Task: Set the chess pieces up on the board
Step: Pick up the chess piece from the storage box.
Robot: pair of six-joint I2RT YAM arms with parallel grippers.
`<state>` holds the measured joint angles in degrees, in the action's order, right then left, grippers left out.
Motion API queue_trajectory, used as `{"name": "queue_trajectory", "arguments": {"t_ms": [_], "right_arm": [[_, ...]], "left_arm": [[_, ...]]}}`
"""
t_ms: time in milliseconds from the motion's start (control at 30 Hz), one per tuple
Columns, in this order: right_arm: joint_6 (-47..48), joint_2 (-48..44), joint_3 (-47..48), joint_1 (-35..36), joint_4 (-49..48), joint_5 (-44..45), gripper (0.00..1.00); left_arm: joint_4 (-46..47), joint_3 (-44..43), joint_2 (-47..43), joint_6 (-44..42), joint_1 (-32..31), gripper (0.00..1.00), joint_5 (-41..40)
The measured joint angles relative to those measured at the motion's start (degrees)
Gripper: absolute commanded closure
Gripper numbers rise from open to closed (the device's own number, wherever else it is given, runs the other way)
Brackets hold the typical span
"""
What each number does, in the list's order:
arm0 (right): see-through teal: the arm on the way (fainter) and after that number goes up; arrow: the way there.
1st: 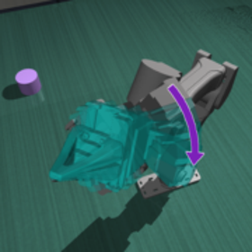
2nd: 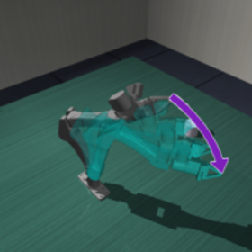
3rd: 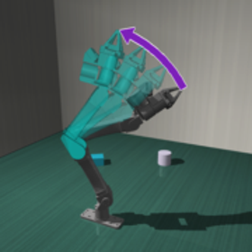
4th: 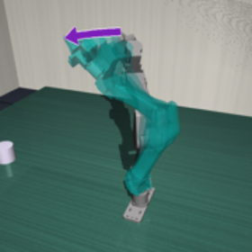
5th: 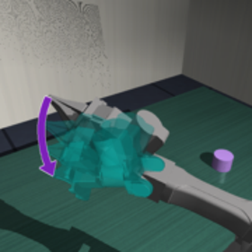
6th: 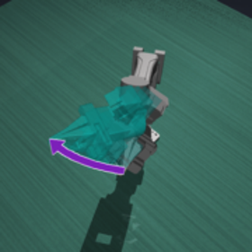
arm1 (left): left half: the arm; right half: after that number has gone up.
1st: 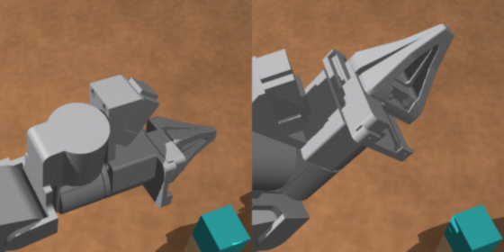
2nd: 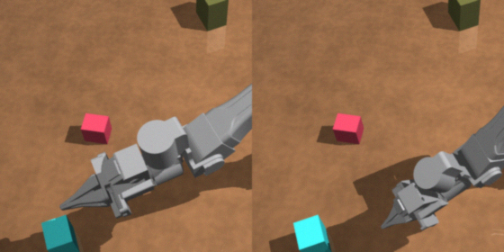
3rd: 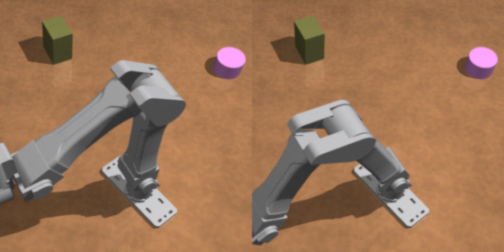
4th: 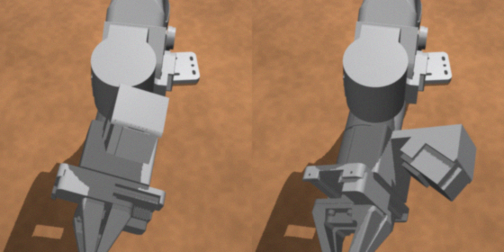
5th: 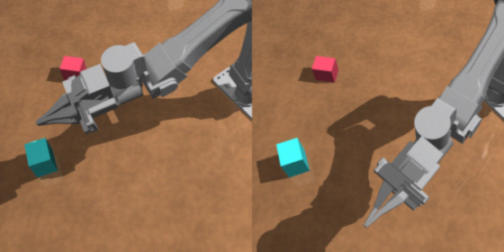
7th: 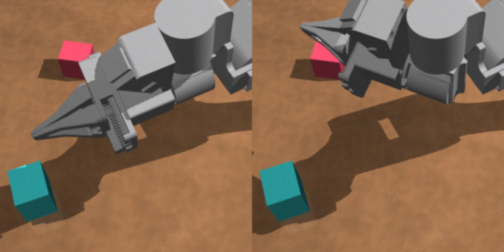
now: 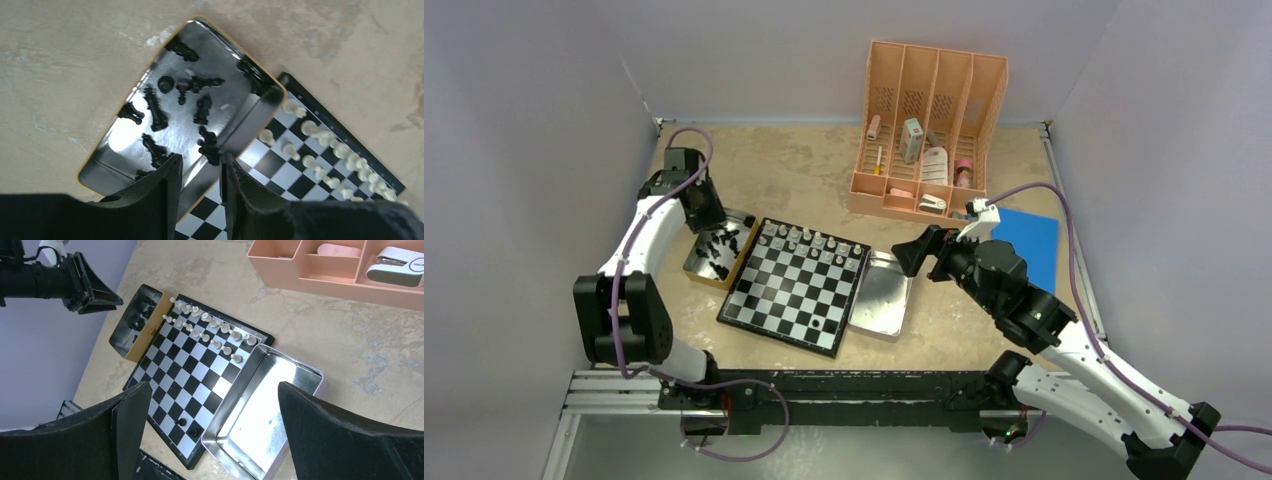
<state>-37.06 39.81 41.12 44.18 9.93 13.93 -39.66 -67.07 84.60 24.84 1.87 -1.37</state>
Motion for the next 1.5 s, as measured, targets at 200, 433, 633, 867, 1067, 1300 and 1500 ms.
{"name": "queue_trajectory", "arguments": {"t_ms": [200, 433, 633, 867, 1067, 1300, 1500], "right_arm": [[0.0, -0.1, 0.0, 0.0, 0.0, 0.0, 0.01], [0.0, -0.1, 0.0, 0.0, -0.4, -0.2, 0.01], [0.0, 0.0, 0.0, 0.0, -1.0, -0.5, 0.01], [0.0, 0.3, 0.0, 0.0, -1.3, -1.3, 0.01], [0.0, 0.3, 0.0, 0.0, -1.7, -1.5, 0.01], [0.0, 0.3, 0.0, 0.0, -1.9, -1.5, 0.01], [0.0, 0.2, 0.0, 0.0, -2.2, -1.6, 0.01]], "left_arm": [[1.4, 0.0, 4.2, -1.5, 6.0, 0.69, 2.1], [2.1, -0.5, 7.5, -2.9, 7.6, 0.77, 3.5], [2.6, -4.4, 10.7, -3.2, 7.6, 0.78, 3.7], [2.7, -4.7, 13.8, -3.4, 7.6, 0.78, 3.7], [2.7, -4.7, 15.1, -3.4, 7.6, 0.78, 3.5], [2.7, -4.7, 17.0, -3.5, 7.6, 0.79, 3.2], [3.1, -4.7, 17.2, -4.1, 7.6, 0.79, 3.2]]}}
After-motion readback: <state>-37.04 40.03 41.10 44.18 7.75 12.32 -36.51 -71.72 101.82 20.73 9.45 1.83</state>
